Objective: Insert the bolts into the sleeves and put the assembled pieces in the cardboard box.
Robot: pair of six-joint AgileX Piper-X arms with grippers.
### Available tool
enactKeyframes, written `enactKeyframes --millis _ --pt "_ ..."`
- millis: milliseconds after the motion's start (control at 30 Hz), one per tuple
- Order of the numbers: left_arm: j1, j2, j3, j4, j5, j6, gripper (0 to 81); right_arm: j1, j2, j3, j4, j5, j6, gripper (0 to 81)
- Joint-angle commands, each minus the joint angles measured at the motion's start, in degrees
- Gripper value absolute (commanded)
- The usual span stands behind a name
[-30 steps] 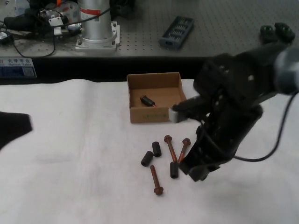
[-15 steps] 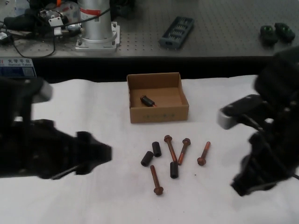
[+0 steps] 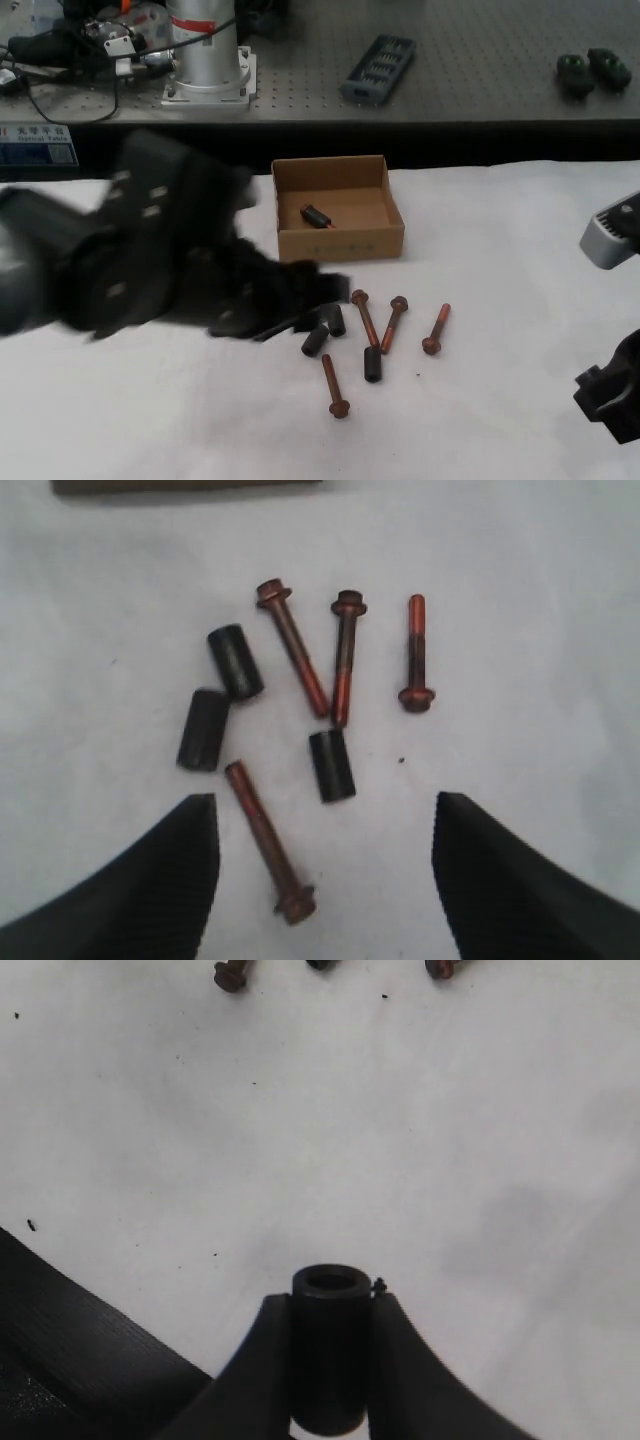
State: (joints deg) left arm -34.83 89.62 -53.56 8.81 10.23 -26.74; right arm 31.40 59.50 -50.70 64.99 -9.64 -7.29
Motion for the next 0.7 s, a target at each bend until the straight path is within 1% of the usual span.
enactKeyframes --millis 0,133,233,400,667 --pt "-1.24 5.74 -8.28 0.34 -1.14 -1.27 45.2 -0.26 -0.46 -0.03 0.36 -0.36 -0.51 2.9" --pt "-2.27 13.52 -16.26 3.41 -4.82 -3.74 45.2 -0.26 -0.46 -0.03 0.36 -0.36 -0.51 2.9" --pt "-2.29 18.42 -21.18 5.23 -6.19 -6.45 45.2 -0.26 -0.46 -0.03 0.36 -0.36 -0.51 2.9" --pt "-2.29 24.31 -28.36 8.55 -6.19 -11.96 45.2 -0.26 -0.46 -0.03 0.36 -0.36 -0.51 2.9" --pt "-2.43 29.02 -33.07 9.66 -6.19 -14.18 45.2 -0.26 -0.46 -0.03 0.36 -0.36 -0.51 2.9"
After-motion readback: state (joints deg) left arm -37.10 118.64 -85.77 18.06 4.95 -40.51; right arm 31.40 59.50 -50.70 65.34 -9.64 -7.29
